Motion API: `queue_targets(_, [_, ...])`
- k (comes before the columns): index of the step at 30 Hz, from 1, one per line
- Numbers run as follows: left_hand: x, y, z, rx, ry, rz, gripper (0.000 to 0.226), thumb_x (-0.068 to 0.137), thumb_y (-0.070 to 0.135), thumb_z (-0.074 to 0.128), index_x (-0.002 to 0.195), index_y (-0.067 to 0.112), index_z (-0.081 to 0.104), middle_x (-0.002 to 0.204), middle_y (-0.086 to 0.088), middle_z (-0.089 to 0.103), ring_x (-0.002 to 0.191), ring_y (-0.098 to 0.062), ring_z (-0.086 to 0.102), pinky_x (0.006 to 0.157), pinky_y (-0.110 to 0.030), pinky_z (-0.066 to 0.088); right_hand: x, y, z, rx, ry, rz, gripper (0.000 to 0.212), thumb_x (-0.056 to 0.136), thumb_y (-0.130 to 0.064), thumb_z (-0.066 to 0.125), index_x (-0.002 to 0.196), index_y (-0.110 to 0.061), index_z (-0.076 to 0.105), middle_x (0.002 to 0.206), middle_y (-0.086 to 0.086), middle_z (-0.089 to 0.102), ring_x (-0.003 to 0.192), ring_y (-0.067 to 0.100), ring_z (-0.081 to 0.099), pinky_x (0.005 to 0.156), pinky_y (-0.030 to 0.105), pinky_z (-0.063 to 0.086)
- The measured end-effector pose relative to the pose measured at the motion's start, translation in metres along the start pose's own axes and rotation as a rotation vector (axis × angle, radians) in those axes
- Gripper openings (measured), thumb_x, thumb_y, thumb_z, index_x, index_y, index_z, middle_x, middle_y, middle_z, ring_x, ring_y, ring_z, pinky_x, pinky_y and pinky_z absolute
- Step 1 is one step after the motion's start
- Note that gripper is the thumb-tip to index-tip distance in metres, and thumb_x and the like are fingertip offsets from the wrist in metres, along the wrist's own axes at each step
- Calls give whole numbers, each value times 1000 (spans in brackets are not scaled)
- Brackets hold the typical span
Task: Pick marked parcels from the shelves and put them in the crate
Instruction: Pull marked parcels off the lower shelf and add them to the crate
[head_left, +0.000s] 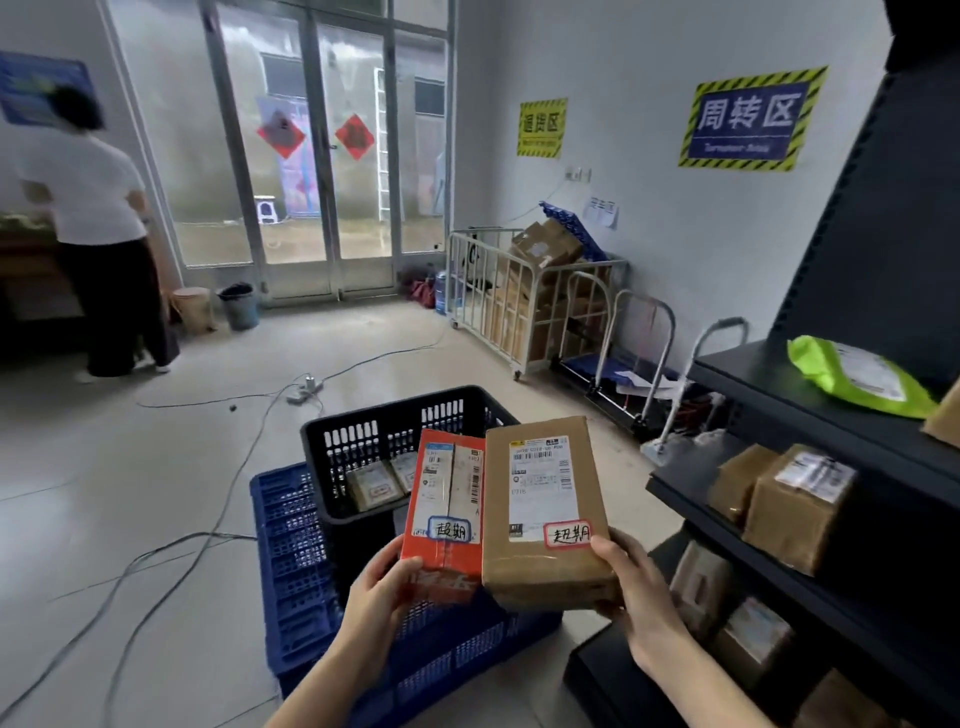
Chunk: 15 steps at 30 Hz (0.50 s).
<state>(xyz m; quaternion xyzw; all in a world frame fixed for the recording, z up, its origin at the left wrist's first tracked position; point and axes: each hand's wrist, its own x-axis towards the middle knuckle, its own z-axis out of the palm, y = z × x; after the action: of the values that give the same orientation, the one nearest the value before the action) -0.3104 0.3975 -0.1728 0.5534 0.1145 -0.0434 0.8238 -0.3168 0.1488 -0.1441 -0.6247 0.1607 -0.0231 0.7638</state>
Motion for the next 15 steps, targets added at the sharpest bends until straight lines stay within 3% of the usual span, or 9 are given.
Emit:
queue_targets(7, [32, 24, -34, -58, 110, 9, 29, 91, 8, 55, 116, 22, 54, 103, -8, 63, 93, -21, 59, 71, -30, 49, 45, -4, 57, -27, -85, 51, 35, 83, -25, 64, 117, -21, 58, 111, 11, 63, 97, 27, 58, 69, 37, 52])
queue_targets(15, [101, 42, -51, -81, 179, 46, 32, 89, 9, 55, 118, 21, 53, 108, -13, 63, 98, -26, 60, 74, -32, 50, 132, -9, 105, -32, -200, 69, 28, 82, -24, 64, 110, -23, 60, 105, 12, 63, 96, 29, 59, 81, 46, 52])
